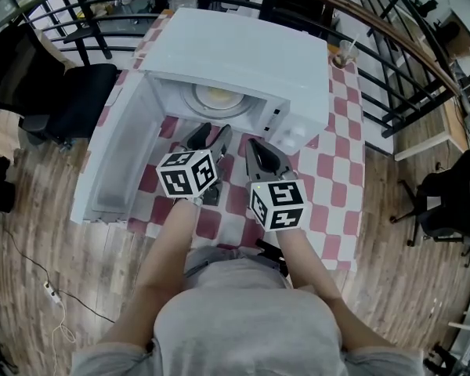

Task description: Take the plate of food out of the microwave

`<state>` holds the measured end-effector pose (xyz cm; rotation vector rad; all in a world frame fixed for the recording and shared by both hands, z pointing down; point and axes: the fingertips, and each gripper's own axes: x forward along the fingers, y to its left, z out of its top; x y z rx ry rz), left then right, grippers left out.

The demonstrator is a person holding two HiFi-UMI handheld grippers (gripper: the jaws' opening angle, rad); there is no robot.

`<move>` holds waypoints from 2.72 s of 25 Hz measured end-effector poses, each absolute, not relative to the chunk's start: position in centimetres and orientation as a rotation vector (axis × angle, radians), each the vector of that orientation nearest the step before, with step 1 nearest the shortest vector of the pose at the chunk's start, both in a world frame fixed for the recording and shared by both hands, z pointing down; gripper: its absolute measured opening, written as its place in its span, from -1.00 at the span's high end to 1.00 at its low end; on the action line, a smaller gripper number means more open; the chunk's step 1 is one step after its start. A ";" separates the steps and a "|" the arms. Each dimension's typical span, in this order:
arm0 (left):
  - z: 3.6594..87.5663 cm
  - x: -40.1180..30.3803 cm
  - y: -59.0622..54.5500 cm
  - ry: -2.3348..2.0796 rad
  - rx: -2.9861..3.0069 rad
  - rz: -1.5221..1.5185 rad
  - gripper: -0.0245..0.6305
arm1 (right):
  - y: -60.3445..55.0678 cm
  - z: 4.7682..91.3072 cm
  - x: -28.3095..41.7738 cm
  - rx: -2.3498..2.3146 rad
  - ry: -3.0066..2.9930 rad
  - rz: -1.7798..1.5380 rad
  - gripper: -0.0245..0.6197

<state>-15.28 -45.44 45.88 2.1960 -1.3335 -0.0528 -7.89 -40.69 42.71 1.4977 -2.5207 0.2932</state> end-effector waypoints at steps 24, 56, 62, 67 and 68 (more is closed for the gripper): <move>55.0 -18.2 -52.6 -1.328 1.605 -0.196 -0.07 | -44.4 46.9 -8.7 1.455 -2.462 0.407 0.84; 60.5 -18.9 -55.7 -1.316 1.076 -0.327 -0.15 | -44.9 49.9 -7.5 1.465 -2.396 0.530 0.84; 60.5 -18.7 -55.0 -1.268 1.025 -0.367 -0.10 | -44.4 49.8 -7.8 1.459 -2.399 0.530 0.84; 59.9 -18.8 -54.7 -1.272 1.031 -0.387 0.07 | -44.0 49.7 -7.8 1.445 -2.402 0.518 0.84; 59.8 -18.8 -54.6 -1.273 1.031 -0.391 0.09 | -43.9 49.7 -7.8 1.441 -2.401 0.515 0.84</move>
